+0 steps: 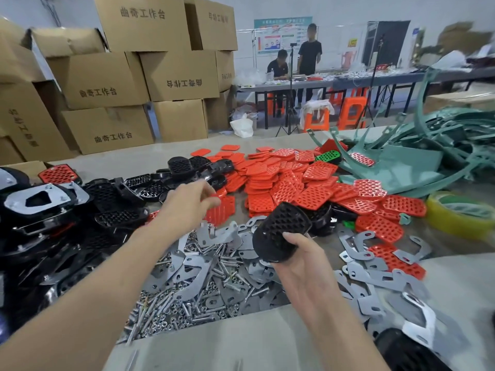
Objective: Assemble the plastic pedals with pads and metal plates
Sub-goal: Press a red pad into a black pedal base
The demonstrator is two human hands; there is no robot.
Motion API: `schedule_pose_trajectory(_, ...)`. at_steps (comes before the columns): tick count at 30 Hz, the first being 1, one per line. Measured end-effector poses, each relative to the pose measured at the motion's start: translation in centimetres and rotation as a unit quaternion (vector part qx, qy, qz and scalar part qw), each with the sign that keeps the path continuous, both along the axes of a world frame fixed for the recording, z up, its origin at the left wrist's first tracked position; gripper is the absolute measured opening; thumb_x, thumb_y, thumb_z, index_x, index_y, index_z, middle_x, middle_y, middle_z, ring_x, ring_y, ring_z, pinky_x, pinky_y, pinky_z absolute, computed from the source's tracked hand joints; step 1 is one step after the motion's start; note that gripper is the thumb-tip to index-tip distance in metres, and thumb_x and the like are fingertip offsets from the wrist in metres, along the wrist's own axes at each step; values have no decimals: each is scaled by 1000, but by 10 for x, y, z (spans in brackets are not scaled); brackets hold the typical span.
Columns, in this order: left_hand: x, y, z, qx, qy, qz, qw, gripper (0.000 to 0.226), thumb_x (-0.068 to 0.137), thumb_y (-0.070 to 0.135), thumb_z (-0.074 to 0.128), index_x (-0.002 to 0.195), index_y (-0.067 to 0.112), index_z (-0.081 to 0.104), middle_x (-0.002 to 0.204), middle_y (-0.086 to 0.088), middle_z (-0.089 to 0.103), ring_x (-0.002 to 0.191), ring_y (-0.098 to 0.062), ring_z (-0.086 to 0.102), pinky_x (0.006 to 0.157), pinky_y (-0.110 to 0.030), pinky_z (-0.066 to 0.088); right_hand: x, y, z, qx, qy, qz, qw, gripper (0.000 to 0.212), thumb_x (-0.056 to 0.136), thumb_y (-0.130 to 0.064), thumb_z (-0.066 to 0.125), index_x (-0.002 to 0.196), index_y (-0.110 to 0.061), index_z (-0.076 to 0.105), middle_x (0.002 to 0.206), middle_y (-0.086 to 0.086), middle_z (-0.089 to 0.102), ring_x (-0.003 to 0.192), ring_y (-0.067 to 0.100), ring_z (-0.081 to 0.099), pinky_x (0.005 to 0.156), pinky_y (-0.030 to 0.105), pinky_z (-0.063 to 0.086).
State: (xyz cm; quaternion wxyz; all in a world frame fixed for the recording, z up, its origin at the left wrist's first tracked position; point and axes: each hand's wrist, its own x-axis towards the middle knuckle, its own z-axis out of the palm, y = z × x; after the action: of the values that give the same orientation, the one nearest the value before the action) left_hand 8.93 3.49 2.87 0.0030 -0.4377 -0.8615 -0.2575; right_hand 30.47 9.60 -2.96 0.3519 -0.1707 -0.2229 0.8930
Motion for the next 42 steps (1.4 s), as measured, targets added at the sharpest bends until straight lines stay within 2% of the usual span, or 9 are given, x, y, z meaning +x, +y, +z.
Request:
schedule_pose_trajectory(2,20,-19,0,187,-146,45,970,9,95,32,67,96,24,62,93,7,69,73,-7,64,63,-18,48,-2,-2,2,12,-2,6,1000,57,80,8,47,135,0,57,122,24,70,102,34,71,83,42,63)
schedule_pose_trajectory(4,47,-38,-10,308,-358,41,881,11,96,24,65,102,15,64,98,-4,75,73,-8,68,69,-23,52,-7,-4,2,22,-5,2,1000,56,83,17,34,133,3,57,109,24,70,91,35,72,81,45,62)
schedule_pose_trajectory(6,79,-54,-24,357,-508,6,783,16,93,12,65,105,2,63,96,-11,76,70,-14,70,68,-24,58,-14,-7,2,31,-19,-5,999,60,82,23,28,133,4,55,106,24,66,91,38,67,80,48,59)
schedule_pose_trajectory(8,102,-61,-38,372,-537,0,757,16,92,6,64,105,-3,61,90,-16,73,65,-16,68,63,-22,59,-18,-11,0,50,-34,-3,998,64,79,25,26,134,5,53,109,26,63,99,40,60,85,51,53)
schedule_pose_trajectory(14,115,-67,-49,347,-465,19,814,17,94,6,65,107,-3,59,96,-19,73,63,-17,70,62,-25,60,-19,-18,-8,123,-58,30,990,60,78,24,31,121,-5,62,100,20,71,90,34,67,73,41,59)
schedule_pose_trajectory(20,108,-67,-57,333,-433,1,838,10,93,9,67,100,7,61,84,-4,76,65,-17,72,62,-26,60,-17,-21,-8,173,-54,51,982,54,75,10,44,125,-4,63,127,35,62,106,38,62,98,56,46)
schedule_pose_trajectory(27,104,-67,-62,308,-419,15,854,19,90,23,73,102,10,64,84,-3,76,66,-11,69,59,-25,57,-19,-23,-12,225,-96,43,969,34,96,6,52,122,-11,66,117,18,74,101,31,73,77,38,61)
schedule_pose_trajectory(33,102,-69,-60,301,-365,34,881,24,89,38,72,88,15,65,72,4,72,58,-7,63,56,-24,51,-22,-25,-14,283,-118,34,951,27,87,-26,66,112,-26,74,118,8,75,112,31,71,98,52,56)
schedule_pose_trajectory(42,105,-73,-54,272,-298,30,914,33,86,53,68,83,21,59,75,8,72,62,-7,63,64,-32,49,-21,-21,-19,282,-124,39,950,28,89,-36,67,114,-27,75,117,7,77,108,26,74,83,39,62)
